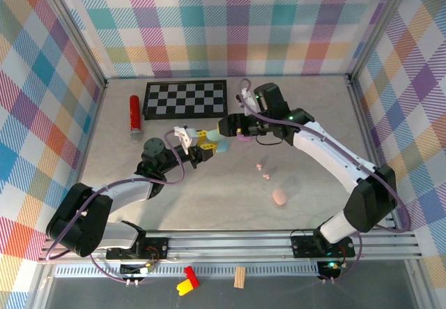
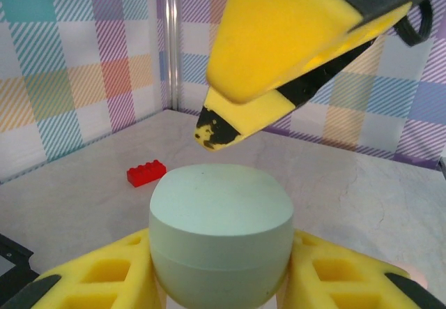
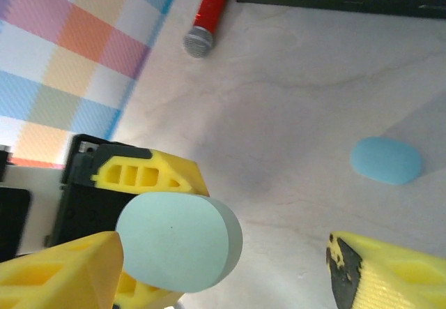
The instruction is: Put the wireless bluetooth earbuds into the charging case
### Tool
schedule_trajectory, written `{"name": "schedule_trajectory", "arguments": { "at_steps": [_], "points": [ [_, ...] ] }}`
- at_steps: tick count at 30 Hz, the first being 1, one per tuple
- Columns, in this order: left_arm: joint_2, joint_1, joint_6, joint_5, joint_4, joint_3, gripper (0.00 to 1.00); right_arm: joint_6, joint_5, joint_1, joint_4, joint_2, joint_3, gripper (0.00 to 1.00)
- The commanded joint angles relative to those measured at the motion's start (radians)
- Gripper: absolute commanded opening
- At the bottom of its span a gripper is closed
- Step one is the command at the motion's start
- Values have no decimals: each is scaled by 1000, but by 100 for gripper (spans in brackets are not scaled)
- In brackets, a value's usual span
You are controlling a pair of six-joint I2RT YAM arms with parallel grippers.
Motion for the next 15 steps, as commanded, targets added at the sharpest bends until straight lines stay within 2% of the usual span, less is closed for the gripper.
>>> {"name": "schedule_trajectory", "arguments": {
  "at_steps": [1, 7, 15],
  "points": [
    [-12, -5, -44, 11, 116, 11, 38, 193, -236, -38, 186, -33, -61, 78],
    [-9, -5, -77, 4, 168, 22, 38, 392, -453, -54, 408, -10, -156, 71],
    [-1, -7, -111, 33, 194, 46, 38, 592, -551, -54, 670, 20, -241, 67]
  ]
}}
